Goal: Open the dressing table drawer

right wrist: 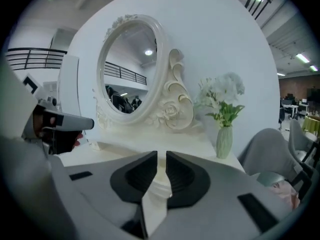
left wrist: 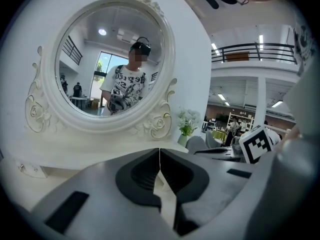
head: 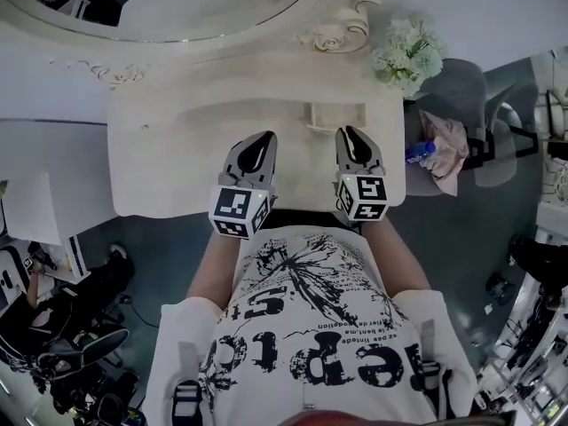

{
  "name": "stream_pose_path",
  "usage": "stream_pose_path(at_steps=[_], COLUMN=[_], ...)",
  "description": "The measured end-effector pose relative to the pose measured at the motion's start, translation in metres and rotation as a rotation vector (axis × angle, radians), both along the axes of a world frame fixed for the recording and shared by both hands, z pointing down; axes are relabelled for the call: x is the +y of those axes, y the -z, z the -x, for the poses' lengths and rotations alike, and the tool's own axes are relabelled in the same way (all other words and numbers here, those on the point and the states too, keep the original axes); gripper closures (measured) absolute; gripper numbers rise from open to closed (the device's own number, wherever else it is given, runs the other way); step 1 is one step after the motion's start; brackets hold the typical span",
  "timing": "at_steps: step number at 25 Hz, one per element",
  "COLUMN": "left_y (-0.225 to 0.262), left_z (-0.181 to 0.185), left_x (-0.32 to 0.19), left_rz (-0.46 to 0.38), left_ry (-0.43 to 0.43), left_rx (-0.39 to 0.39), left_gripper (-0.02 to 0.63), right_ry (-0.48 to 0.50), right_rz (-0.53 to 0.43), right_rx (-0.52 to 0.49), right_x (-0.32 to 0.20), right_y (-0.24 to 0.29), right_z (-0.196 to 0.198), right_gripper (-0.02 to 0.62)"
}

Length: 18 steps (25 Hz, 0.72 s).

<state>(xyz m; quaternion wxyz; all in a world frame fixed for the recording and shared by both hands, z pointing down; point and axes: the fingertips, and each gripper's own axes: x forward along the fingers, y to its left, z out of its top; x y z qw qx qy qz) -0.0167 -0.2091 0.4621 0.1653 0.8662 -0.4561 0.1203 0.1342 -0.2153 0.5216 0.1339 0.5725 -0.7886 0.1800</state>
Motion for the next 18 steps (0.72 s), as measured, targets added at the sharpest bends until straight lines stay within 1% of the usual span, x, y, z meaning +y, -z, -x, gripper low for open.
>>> stream_pose_path(at_steps=[2,7,12,18], left_y=[0.011,0.034,0.057,0.083], left_z=[0.001,0.003,0.003,-0.004], left_x=[-0.002,-0.01,-0.011,-0.014], left_rz=[-0.026,-0.083,-0.136,-0.209], left_ry=[0.001,0.015,0.016,-0.003], left_rx=[0.004,0.016,0.023,0.023], left_gripper=[0.586,0.586,0.586,0.586], right_ry=[-0.016,-0.036,0.007,0.038], right_rz=[-0.055,-0.179,-0.247,-0.309], right_rx=[-0.021,-0.049,-0.027,-0.032], right_x=[-0.004,-0.014,-0.007,-0.001], right_y=[0.023,0.075,0.105,0.129], right_z=[-0.002,-0.009,-0.007,-0.009], right_gripper=[0.549,0.571,0.578,0.578])
